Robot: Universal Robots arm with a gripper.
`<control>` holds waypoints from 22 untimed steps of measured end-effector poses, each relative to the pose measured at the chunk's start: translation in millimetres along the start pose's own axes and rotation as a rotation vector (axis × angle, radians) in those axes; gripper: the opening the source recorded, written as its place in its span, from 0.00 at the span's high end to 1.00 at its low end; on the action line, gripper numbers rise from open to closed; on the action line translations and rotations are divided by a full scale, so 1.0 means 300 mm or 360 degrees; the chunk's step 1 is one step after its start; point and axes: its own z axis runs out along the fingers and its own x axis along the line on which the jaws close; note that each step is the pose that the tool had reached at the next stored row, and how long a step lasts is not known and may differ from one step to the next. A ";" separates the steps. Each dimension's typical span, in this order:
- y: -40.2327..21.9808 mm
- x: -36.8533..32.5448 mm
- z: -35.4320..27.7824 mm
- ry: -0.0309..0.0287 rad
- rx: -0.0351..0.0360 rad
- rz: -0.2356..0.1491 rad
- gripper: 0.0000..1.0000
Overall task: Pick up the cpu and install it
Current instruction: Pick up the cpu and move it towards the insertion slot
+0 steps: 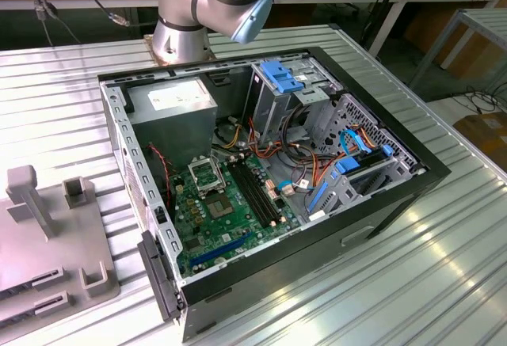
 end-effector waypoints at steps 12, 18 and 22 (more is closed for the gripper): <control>-0.001 -0.016 0.000 0.00000 0.0000 0.0000 0.53; -0.001 -0.018 -0.009 0.00014 0.0000 0.0000 0.53; -0.001 -0.017 -0.027 0.00038 0.0000 0.0000 0.53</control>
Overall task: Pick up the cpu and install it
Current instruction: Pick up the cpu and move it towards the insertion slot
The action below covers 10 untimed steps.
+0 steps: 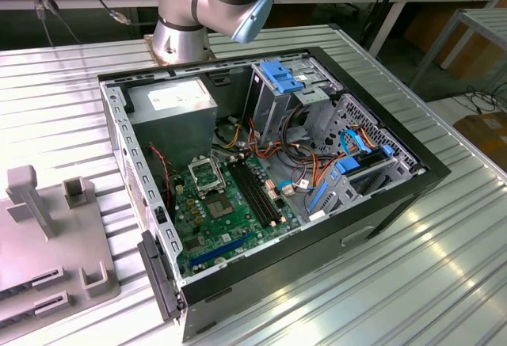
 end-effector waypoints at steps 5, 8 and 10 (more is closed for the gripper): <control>0.000 0.000 -0.013 0.00011 0.0000 0.0000 0.53; 0.000 0.000 -0.014 0.00011 0.0000 0.0000 0.53; 0.000 0.000 -0.014 0.00013 0.0000 0.0000 0.53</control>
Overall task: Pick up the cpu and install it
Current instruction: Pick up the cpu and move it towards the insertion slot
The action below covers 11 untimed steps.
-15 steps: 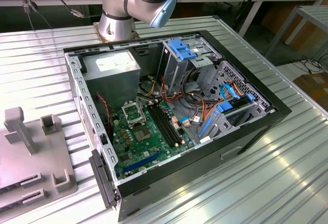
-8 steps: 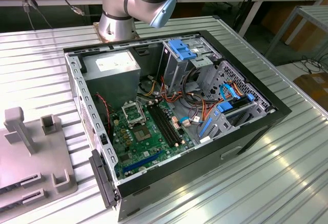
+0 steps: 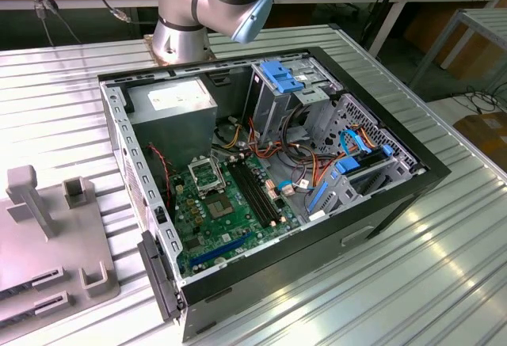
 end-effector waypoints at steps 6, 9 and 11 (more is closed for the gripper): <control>-0.001 -0.008 0.000 0.00000 0.0000 0.0000 0.53; -0.001 -0.015 0.000 0.00000 0.0000 0.0000 0.53; -0.001 -0.019 0.000 0.00000 0.0000 0.0000 0.53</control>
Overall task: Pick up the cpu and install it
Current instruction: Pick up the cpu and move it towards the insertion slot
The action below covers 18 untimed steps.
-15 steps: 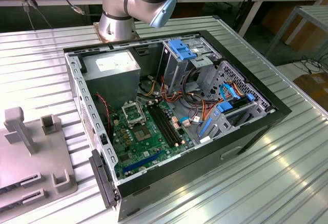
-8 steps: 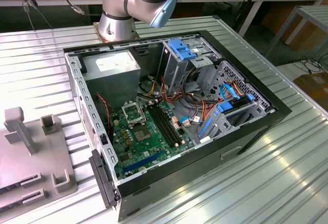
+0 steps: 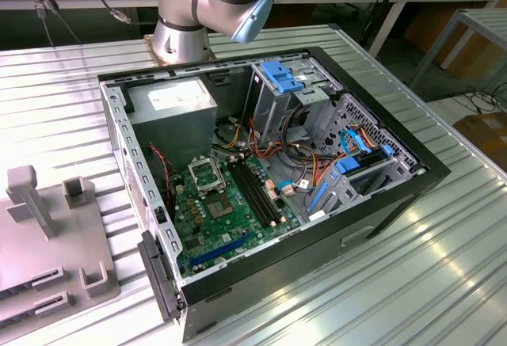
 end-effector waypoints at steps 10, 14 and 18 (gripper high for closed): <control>-0.001 -0.022 0.000 0.00000 0.0000 0.0000 0.53; -0.002 -0.030 -0.001 0.00000 0.0000 0.0000 0.53; -0.002 -0.039 -0.001 0.00000 0.0000 0.0000 0.53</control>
